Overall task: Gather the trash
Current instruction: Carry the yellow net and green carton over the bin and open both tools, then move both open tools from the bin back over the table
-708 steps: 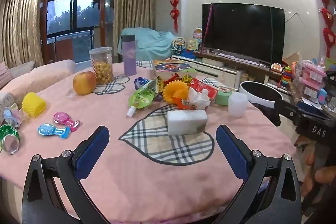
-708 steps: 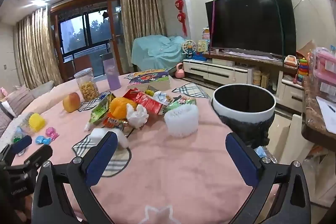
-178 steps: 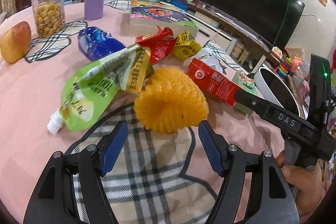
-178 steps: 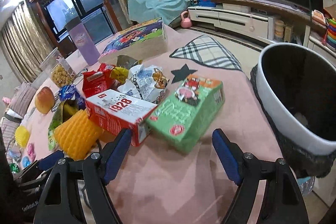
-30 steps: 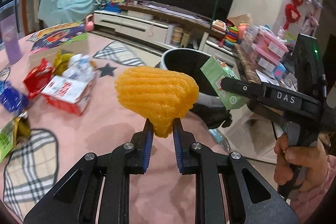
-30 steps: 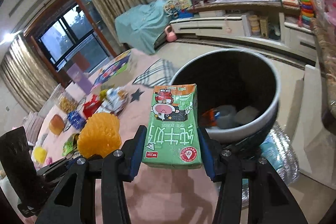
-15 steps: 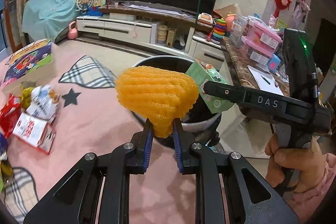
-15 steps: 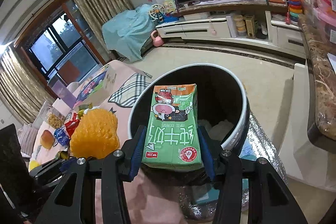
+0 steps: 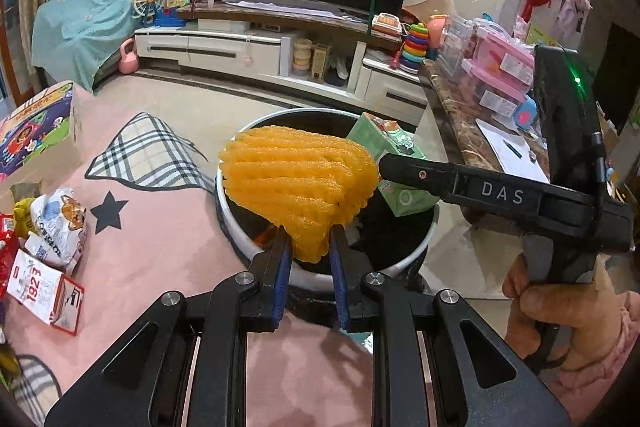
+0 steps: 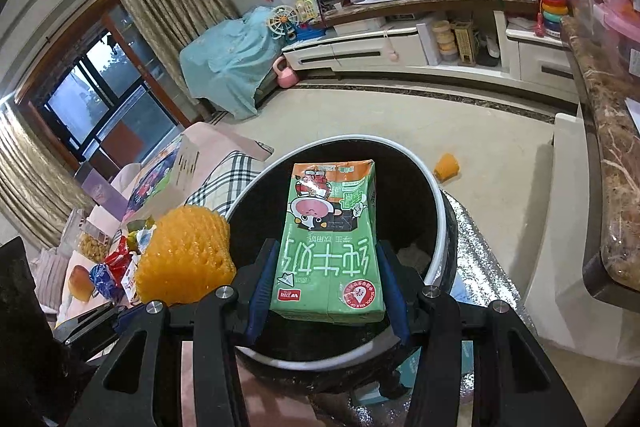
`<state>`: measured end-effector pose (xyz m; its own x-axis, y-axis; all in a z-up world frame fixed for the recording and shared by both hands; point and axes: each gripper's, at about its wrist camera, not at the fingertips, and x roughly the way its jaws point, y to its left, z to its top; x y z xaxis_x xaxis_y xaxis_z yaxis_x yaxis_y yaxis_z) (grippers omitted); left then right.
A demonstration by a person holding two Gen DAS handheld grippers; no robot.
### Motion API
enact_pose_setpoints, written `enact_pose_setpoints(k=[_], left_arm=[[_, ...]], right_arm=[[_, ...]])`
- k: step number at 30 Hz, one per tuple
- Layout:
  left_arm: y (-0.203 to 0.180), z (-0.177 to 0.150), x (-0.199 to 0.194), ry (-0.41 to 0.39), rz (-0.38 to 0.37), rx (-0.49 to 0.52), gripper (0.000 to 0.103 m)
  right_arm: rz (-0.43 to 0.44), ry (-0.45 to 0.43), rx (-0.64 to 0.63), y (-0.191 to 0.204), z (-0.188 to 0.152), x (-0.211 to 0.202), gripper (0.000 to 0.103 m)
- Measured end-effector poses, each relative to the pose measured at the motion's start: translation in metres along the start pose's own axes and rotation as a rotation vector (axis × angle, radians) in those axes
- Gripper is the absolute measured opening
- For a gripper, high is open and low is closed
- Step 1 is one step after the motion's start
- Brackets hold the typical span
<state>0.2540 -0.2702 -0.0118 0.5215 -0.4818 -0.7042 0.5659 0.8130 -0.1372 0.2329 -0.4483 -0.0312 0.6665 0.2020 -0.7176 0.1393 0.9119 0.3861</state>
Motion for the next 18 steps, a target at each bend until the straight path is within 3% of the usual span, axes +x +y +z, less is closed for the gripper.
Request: enact_pose_setpoints(k=[7, 9, 11, 18], left_arm=[[0.003, 0.004, 0.009, 0.018, 0.006, 0.005, 0.022], [0.005, 0.004, 0.009, 0.02, 0.021, -0.003, 0.031], [0.005, 0.004, 0.009, 0.017, 0.024, -0.017, 0.048], [0.009, -0.003, -0.003, -0.004, 0.033, -0.029, 0.055]], right_arm=[[-0.007, 0.011, 0.004, -0.003, 0.005, 0.007, 0.049], [-0.009, 0.012, 0.007, -0.003, 0.007, 0.009, 0.05], [-0.008, 0.014, 0.014, -0.004, 0.008, 0.009, 0.052], [-0.006, 0.002, 0.029, -0.002, 0.007, 0.003, 0.057]])
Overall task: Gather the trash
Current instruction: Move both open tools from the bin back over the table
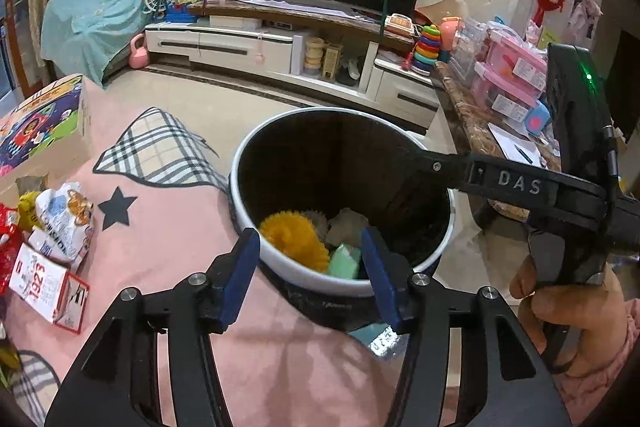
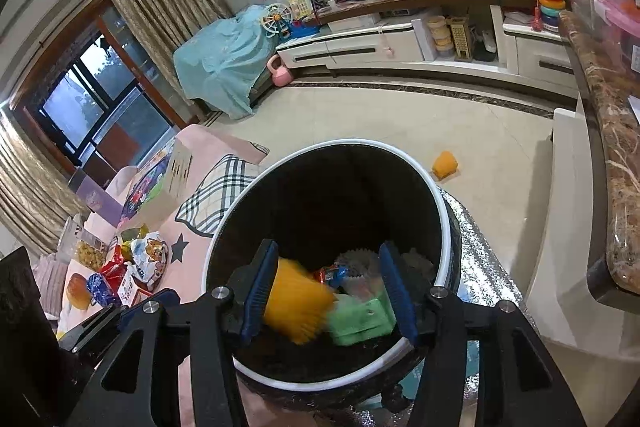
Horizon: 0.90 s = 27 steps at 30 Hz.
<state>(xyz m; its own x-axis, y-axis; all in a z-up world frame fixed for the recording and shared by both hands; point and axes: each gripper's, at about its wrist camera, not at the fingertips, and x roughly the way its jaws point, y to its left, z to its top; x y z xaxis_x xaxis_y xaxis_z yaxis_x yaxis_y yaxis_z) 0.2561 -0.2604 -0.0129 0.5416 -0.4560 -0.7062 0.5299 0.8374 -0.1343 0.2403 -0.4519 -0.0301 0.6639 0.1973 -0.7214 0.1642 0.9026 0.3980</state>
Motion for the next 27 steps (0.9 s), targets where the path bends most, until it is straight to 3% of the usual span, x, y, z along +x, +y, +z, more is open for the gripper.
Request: enact_pose_setpoints(k=[1, 5, 9, 13, 27], left_arm=[[0.002, -0.003, -0.003, -0.004, 0.004, -0.005, 0.057], [0.01, -0.017, -0.015, -0.009, 0.024, -0.026, 0.062], [0.024, -0.036, -0.032, -0.022, 0.048, -0.056, 0.066], [0.041, -0.057, -0.052, -0.036, 0.081, -0.096, 0.067], [0.109, -0.13, -0.107, -0.048, 0.155, -0.283, 0.069]], right_arm=[[0.008, -0.007, 0.007, 0.001, -0.002, -0.003, 0.059], [0.044, -0.034, 0.01, 0.009, -0.009, -0.013, 0.081], [0.086, -0.067, 0.012, 0.021, -0.022, -0.025, 0.089], [0.117, -0.077, -0.006, 0.039, -0.037, -0.032, 0.091], [0.203, 0.011, -0.106, 0.103, -0.094, -0.016, 0.092]])
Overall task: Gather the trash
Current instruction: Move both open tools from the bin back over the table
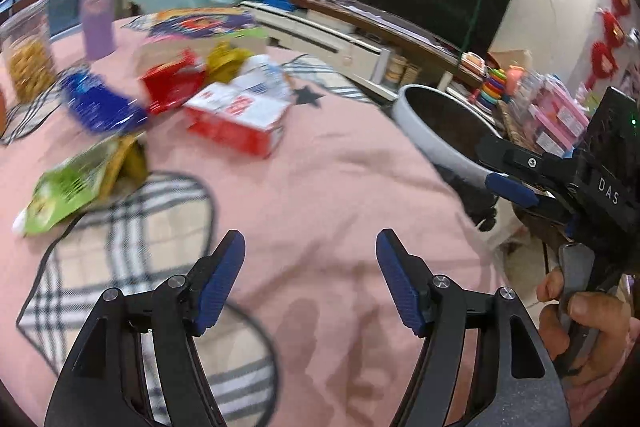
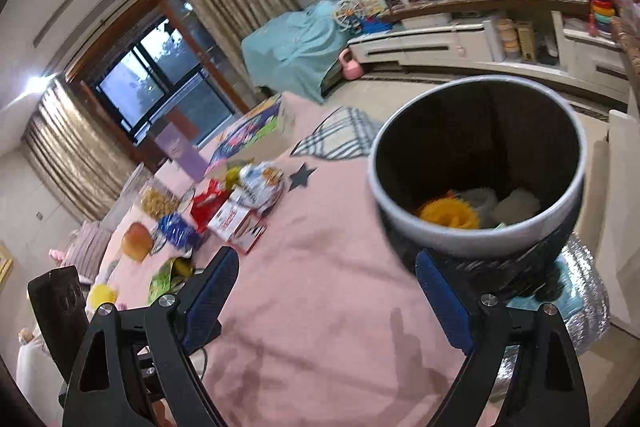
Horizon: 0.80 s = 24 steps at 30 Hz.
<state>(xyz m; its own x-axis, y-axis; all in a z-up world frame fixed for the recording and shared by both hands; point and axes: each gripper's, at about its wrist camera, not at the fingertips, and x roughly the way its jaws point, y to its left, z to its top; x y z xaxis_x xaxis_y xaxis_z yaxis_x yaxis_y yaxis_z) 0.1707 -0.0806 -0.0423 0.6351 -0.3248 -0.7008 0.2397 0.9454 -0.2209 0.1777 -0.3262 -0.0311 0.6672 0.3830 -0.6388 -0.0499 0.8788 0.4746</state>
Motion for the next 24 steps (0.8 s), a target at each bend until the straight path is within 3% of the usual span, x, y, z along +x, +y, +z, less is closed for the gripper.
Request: enact_pose_setpoints(k=[15, 24], left_arm=[[0.077, -0.03, -0.036, -0.019, 0.093, -0.101, 0.072], [0.107, -0.035, -0.048, -0.029, 0.142, -0.101, 0.075]], right_arm=[[0.018, 0.11, -0.139, 0.054, -0.03, 0.043, 0.095], [0.018, 0.152, -0.251, 0.081, -0.035, 0.069, 0.098]])
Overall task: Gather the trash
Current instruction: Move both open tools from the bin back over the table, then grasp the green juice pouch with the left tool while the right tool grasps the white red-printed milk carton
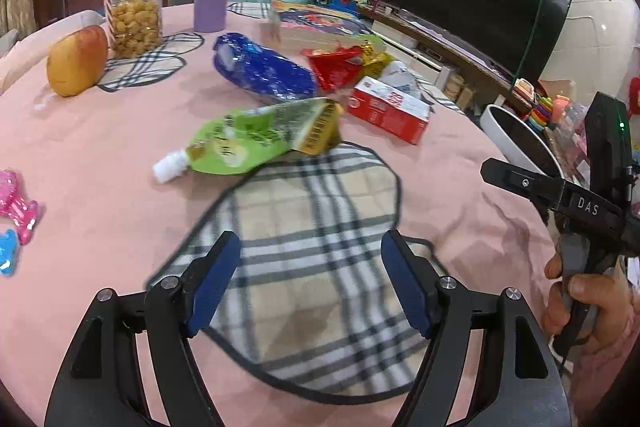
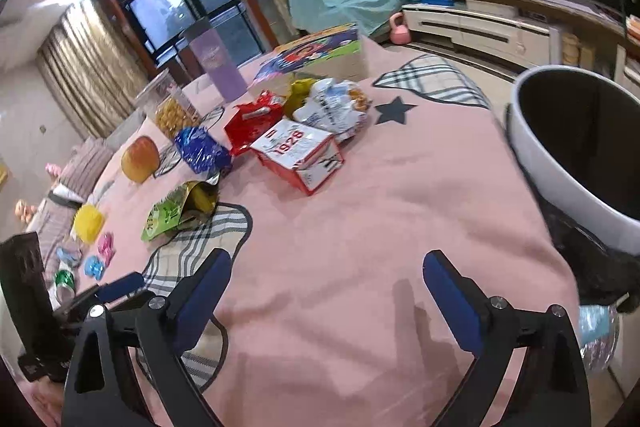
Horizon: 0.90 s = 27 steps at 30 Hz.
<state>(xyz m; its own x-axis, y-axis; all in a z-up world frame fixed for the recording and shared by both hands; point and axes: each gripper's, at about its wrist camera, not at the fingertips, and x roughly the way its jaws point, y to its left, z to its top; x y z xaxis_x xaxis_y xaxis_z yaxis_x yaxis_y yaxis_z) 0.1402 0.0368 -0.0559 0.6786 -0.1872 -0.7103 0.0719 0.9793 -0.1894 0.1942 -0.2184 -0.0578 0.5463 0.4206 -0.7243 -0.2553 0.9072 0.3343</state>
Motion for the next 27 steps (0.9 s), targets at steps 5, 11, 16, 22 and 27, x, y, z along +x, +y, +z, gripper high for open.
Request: enact_pose_setpoints(k=[5, 11, 16, 22, 27], left_arm=[[0.014, 0.005, 0.003, 0.013, 0.019, 0.025, 0.076], [0.026, 0.022, 0.007, 0.018, 0.026, 0.074, 0.082], [0.029, 0.041, 0.018, 0.028, 0.022, 0.173, 0.088], [0.036, 0.064, 0.042, 0.097, -0.006, 0.257, 0.089], [0.04, 0.077, 0.06, 0.137, -0.037, 0.287, 0.09]], right_arm=[[-0.003, 0.01, -0.046, 0.009, 0.005, 0.011, 0.098], [-0.011, 0.015, -0.09, 0.014, 0.013, 0.022, 0.098], [-0.016, 0.018, -0.125, 0.016, 0.024, 0.031, 0.098], [-0.005, 0.022, -0.156, 0.016, 0.039, 0.045, 0.098], [-0.008, 0.057, -0.206, 0.019, 0.049, 0.063, 0.098]])
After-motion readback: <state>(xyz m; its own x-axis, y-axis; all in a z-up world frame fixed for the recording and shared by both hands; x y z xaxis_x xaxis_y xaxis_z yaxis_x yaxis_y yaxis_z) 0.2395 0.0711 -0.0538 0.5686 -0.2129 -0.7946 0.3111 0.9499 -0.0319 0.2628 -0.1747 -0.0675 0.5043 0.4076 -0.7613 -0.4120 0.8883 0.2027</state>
